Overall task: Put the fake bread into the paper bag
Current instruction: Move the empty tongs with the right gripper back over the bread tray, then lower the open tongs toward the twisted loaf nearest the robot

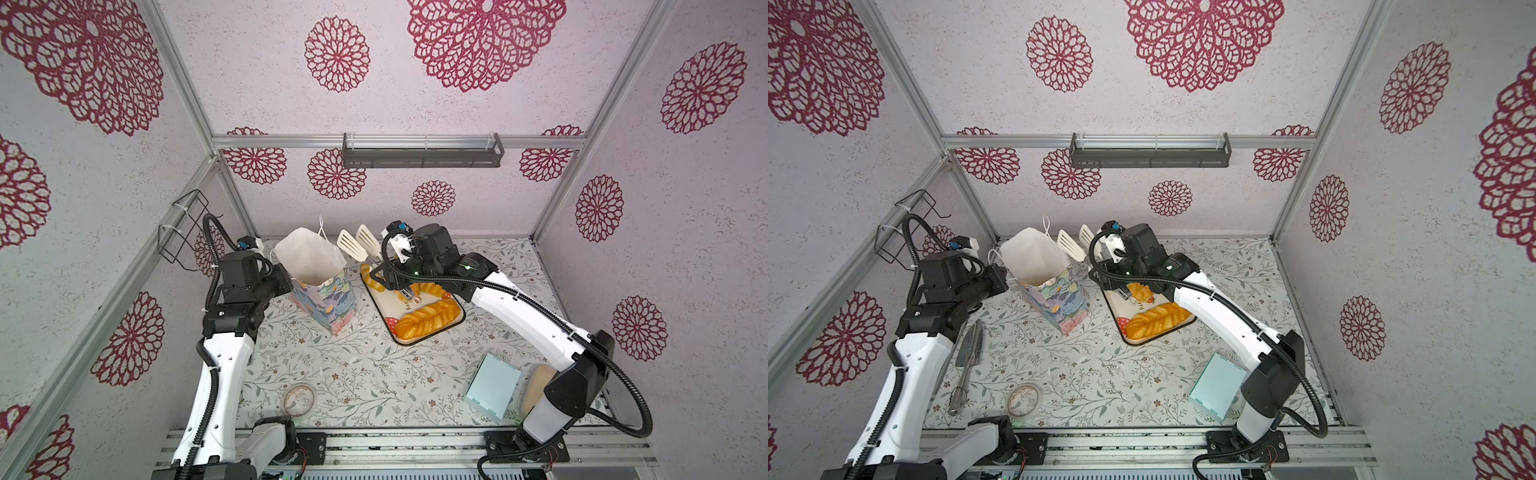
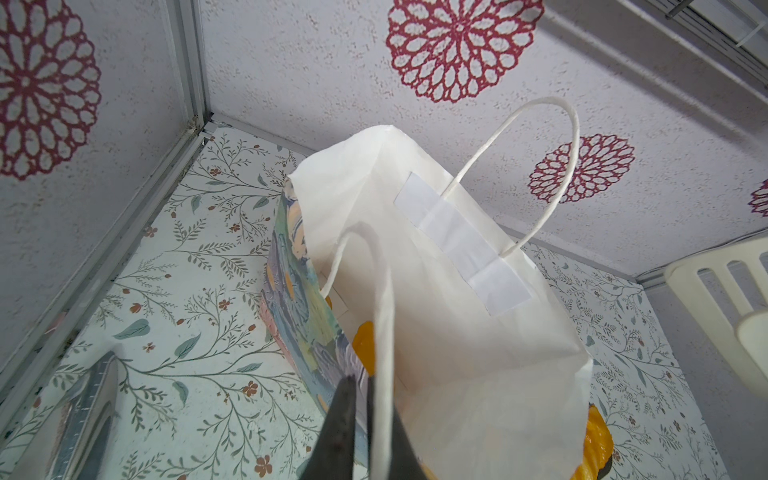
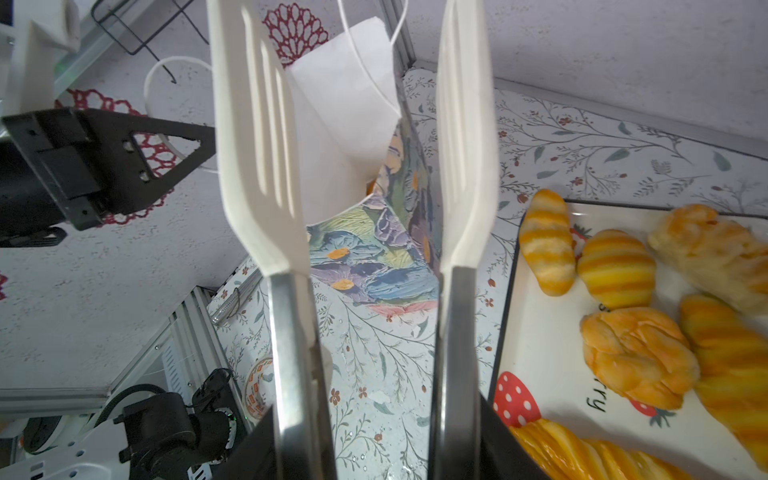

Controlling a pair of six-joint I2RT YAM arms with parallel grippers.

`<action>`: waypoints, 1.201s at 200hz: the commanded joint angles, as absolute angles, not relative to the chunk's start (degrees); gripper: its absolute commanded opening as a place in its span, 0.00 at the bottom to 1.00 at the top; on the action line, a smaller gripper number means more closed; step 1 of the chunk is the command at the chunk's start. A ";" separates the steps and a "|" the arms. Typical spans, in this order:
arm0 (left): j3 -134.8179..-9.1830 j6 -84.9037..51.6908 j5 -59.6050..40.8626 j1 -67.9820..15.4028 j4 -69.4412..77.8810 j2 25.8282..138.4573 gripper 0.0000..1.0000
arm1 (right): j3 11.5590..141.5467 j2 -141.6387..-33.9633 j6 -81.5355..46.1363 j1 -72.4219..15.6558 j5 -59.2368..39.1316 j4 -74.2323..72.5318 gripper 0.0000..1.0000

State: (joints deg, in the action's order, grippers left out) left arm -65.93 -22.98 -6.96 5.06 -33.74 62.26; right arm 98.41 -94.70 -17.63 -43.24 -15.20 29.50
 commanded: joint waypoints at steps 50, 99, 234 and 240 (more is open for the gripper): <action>-65.48 -23.14 -6.56 5.54 -33.22 61.27 0.12 | 93.41 -87.66 -19.93 -35.51 -10.84 30.35 0.56; -65.46 -23.09 -6.51 5.54 -33.19 61.35 0.12 | 89.54 -86.75 -21.05 -33.10 -10.42 31.11 0.56; -65.47 -23.07 -6.59 5.51 -33.22 61.60 0.12 | 77.49 -87.46 -23.73 -29.55 -12.19 30.81 0.58; -65.47 -23.07 -6.59 5.54 -33.22 61.61 0.12 | 77.12 -87.52 -23.83 -29.43 -12.45 30.69 0.58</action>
State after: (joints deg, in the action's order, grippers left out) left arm -65.93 -22.98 -6.96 5.06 -33.76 62.26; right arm 77.28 -89.97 -22.35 -30.33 -10.96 33.21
